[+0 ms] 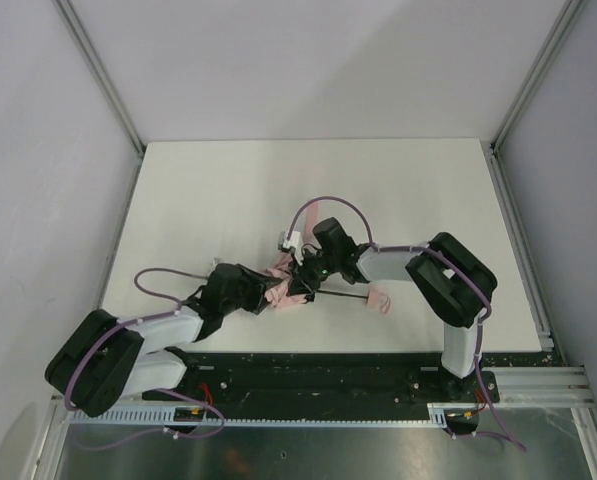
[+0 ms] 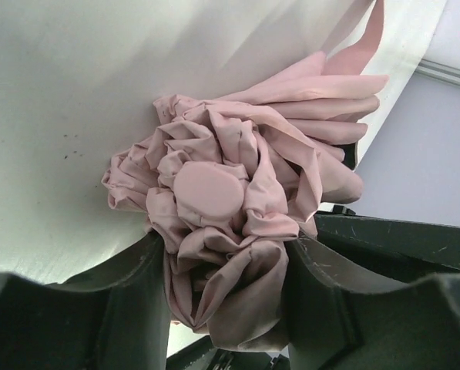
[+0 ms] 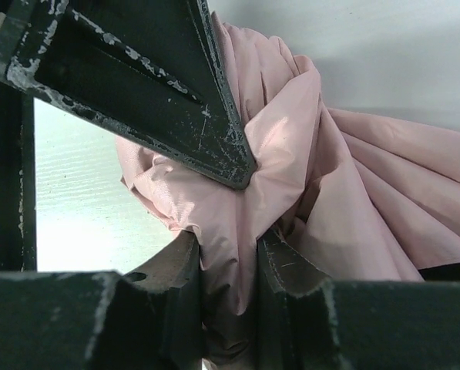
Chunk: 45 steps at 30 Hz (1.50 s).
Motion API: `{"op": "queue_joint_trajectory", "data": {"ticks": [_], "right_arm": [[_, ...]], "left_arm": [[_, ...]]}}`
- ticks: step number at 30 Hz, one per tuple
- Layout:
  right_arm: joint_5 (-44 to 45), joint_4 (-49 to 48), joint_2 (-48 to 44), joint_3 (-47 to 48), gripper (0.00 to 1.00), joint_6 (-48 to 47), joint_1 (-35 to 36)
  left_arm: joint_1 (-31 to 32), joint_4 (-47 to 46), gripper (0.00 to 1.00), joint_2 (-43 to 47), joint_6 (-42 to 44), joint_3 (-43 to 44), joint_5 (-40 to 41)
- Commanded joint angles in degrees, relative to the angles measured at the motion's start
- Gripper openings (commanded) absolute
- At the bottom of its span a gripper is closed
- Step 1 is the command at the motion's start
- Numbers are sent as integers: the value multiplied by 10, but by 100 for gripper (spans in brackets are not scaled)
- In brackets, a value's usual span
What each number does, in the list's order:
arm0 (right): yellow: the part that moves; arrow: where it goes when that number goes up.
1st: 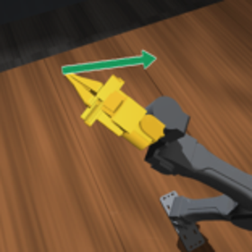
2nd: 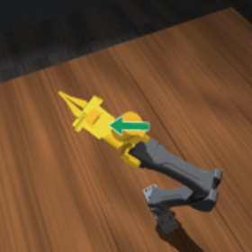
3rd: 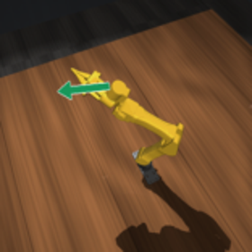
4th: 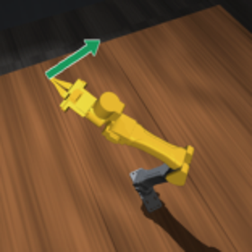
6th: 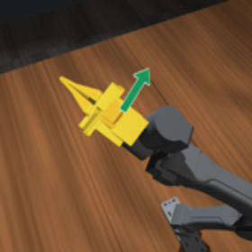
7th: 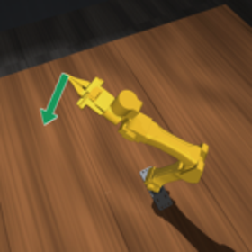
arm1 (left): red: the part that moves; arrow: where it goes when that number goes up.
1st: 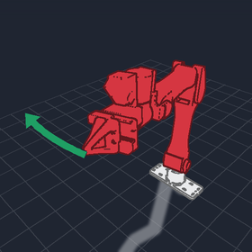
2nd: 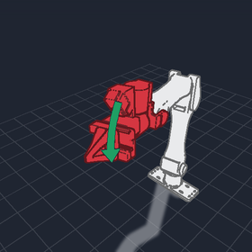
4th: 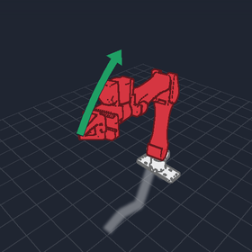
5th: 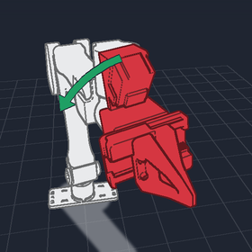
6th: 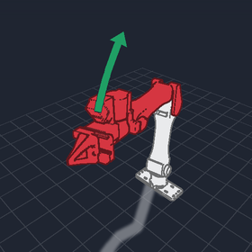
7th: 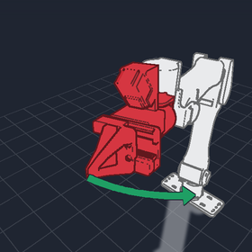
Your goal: Put away the umbrella
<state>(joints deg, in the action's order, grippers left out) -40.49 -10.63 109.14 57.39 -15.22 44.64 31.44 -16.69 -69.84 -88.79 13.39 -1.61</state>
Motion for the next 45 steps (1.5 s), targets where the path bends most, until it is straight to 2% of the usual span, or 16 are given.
{"op": "queue_joint_trajectory", "data": {"ticks": [1, 6, 10, 12, 13, 18, 23, 27, 32, 34, 36, 38, 41, 43, 45], "right_arm": [[46, 152, 15, -13, 27, 37, 22], [68, 195, -31, 27, 53, 86, -1], [132, 234, -97, 46, 71, 85, 4], [179, 240, -140, 52, 91, 86, 13], [198, 241, -158, 53, 95, 86, 20], [342, 210, -194, 54, 99, 73, 88], [459, 167, -146, 63, 99, 55, 143], [506, 161, -88, 80, 93, 42, 166], [527, 173, -17, 86, 74, 44, 176], [528, 179, 10, 86, 59, 49, 172], [504, 188, 30, 86, 41, 55, 163], [452, 201, 45, 86, 27, 60, 148], [342, 221, 60, 85, 7, 69, 120], [282, 231, 70, 86, 2, 74, 102], [225, 236, 81, 86, 0, 76, 83]], "left_arm": [[-4, 67, 46, -39, 72, -28, 87], [-7, 65, 38, -56, 86, -22, 69], [-9, 64, 37, -52, 94, -16, 62], [-10, 64, 37, -50, 95, -14, 59], [-11, 65, 37, -49, 95, -13, 57], [-16, 64, 37, -54, 99, -11, 45], [-21, 64, 38, -53, 97, -12, 34], [-25, 64, 38, -44, 96, -12, 28], [-32, 64, 39, -29, 96, -10, 22], [-35, 64, 39, -24, 98, -6, 21], [-39, 65, 42, -18, 101, -2, 4], [-48, 70, 50, -8, 108, 2, -13], [-70, 98, 72, 17, 129, 12, -32], [-88, 117, 80, 44, 144, 15, -44], [-111, 127, 93, 82, 155, 10, -54]]}}
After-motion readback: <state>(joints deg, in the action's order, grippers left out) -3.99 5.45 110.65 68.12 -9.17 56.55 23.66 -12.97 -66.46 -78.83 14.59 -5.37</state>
